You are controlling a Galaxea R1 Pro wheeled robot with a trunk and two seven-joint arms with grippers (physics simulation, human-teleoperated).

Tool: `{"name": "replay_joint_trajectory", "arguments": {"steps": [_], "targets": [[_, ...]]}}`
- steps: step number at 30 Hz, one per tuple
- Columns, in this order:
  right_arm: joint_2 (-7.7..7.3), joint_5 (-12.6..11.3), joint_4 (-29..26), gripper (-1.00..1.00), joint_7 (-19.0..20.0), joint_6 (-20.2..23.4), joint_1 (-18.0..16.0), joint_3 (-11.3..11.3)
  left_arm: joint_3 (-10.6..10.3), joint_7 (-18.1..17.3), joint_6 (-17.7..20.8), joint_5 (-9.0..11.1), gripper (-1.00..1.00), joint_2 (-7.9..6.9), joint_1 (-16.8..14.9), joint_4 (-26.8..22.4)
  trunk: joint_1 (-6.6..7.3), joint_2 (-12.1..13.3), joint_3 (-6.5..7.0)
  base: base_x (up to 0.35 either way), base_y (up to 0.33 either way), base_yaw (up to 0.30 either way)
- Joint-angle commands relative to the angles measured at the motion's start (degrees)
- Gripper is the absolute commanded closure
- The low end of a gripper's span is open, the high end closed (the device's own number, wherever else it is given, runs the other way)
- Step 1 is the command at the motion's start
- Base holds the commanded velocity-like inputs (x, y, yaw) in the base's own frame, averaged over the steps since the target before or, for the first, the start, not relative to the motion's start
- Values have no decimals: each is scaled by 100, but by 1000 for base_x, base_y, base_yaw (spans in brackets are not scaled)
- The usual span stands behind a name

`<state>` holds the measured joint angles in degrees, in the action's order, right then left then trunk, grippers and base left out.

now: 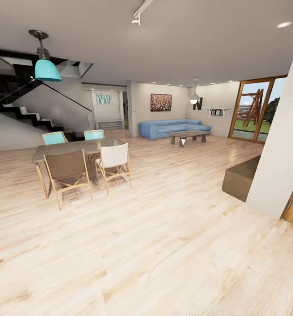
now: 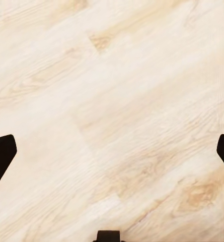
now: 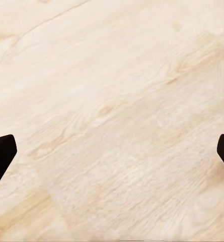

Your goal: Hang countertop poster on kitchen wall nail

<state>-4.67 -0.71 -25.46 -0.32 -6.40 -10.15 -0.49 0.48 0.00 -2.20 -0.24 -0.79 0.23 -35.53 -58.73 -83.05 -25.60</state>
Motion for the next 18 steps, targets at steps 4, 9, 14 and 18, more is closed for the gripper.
{"name": "replay_joint_trajectory", "arguments": {"steps": [4,9,14,18], "targets": [[1,-8,6,-100,-3,-19,-4,-4,5,0,-13,-3,-100,0,-1,-7,0,-3,5,0,0,-300],[1,-8,6,-100,-5,-19,-6,-4,5,0,-9,-4,-100,-3,2,-7,0,-3,17,0,27,-275],[1,-8,6,-100,-7,-19,-5,-4,5,0,-9,-3,-100,-24,3,-7,0,-3,21,0,191,-102],[1,-8,6,-100,-4,-19,-4,-4,5,0,-8,-5,-100,-34,3,-7,0,-3,23,0,252,-124]]}}
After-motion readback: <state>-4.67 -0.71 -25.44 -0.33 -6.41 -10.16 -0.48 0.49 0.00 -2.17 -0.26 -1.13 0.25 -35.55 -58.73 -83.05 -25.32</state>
